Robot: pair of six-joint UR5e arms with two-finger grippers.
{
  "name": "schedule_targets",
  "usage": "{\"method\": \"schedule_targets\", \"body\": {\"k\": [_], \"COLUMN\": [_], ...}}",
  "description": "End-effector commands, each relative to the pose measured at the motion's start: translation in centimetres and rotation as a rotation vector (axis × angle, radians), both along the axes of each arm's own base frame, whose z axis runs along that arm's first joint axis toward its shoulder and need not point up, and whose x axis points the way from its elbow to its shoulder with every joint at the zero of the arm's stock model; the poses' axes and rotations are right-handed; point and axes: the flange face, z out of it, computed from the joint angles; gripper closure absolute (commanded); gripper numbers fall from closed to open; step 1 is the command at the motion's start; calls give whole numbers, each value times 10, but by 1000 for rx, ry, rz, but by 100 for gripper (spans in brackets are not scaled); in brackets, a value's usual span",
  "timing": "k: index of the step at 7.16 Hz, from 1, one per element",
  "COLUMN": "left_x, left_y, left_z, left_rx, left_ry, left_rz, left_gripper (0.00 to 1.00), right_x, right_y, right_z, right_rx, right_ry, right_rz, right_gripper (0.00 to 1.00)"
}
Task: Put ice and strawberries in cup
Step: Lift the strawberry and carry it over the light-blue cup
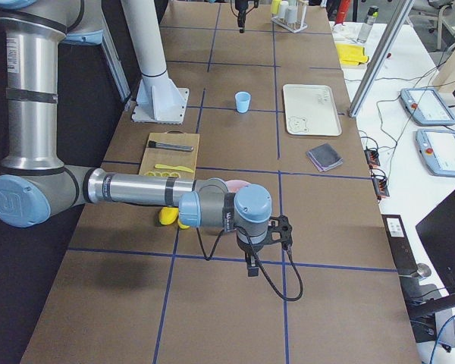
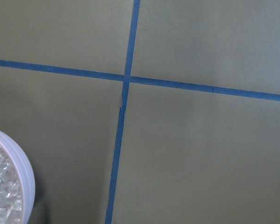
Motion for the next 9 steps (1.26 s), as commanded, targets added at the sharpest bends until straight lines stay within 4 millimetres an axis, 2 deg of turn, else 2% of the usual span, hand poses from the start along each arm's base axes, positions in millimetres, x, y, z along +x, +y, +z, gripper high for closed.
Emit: {"method": "schedule_targets", "body": {"k": [1, 3, 4, 5, 6, 8, 9], "left_x": [7, 38, 61, 98, 140, 220, 255], "left_y": [-9, -28, -21, -13, -14, -46, -67], "left_z": [-71, -147, -184, -206, -227, -280, -294], "left_rx": [-4, -29, -62, -84, -102, -142, -160], "left_ry": [-15, -35, -38, -42, -48, -61, -40], "left_rz": [3, 13, 11, -8, -30, -66, -92], "left_gripper": [100, 100, 100, 100, 100, 100, 100], "right_x": [0, 0, 0, 0, 0, 0, 0], "right_y": [2, 2, 3, 4, 3, 2, 2], "right_z": [0, -3, -2, -2, -2, -4, -3], "right_rx": [3, 4, 2, 0, 1, 4, 2], "right_ry": [2, 0, 0, 0, 0, 0, 0], "right_rz": [-3, 0, 1, 1, 2, 2, 2], "right_gripper": [1, 1, 1, 1, 1, 1, 1]}}
